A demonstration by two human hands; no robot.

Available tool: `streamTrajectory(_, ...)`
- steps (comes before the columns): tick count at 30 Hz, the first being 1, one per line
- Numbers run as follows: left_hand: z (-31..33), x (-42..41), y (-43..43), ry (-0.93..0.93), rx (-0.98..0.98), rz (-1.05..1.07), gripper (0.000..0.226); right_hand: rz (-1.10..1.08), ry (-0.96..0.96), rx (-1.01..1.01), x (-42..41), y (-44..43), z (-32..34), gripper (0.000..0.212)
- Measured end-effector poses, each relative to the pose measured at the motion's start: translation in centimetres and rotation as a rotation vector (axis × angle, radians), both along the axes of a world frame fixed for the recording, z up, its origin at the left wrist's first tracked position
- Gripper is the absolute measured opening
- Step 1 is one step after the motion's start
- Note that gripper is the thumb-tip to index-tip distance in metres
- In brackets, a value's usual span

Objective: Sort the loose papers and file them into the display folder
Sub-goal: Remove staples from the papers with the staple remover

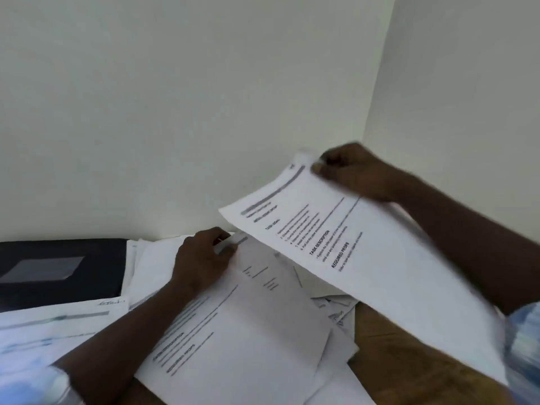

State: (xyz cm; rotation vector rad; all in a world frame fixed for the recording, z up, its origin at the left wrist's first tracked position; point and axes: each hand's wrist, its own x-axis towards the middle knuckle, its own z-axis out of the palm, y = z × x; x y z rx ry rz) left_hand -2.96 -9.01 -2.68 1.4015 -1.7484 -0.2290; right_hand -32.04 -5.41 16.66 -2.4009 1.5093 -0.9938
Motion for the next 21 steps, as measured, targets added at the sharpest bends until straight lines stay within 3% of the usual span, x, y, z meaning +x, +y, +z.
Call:
streamTrajectory(5,1.4,1.1,0.1,0.278,0.090,-0.298,0.007,-0.160,0.148,0.107,2.7,-1.3,-10.6,0.036)
streamTrajectory(9,0.9,1.7,-0.6,0.266,0.204,-0.327,0.018,-0.195,0.065,0.159,6.0,-0.5,-14.6,0.033)
streamTrajectory(13,1.4,1.0,0.4,0.359,0.322,-0.475,0.033,-0.267,-0.077,0.169,7.8,0.1,-15.5,0.039)
streamTrajectory(16,1.2,1.0,0.5,0.396,0.408,-0.580,0.007,-0.261,-0.242,0.245,8.2,0.0,-15.8,0.043)
streamTrajectory(19,1.1,1.7,0.4,0.339,0.404,-0.642,0.012,-0.169,-0.546,0.419,7.8,0.0,-14.9,0.047)
streamTrajectory(21,1.2,2.2,0.4,0.290,0.393,-0.658,0.011,-0.189,-0.596,0.376,6.5,-0.4,-15.1,0.038)
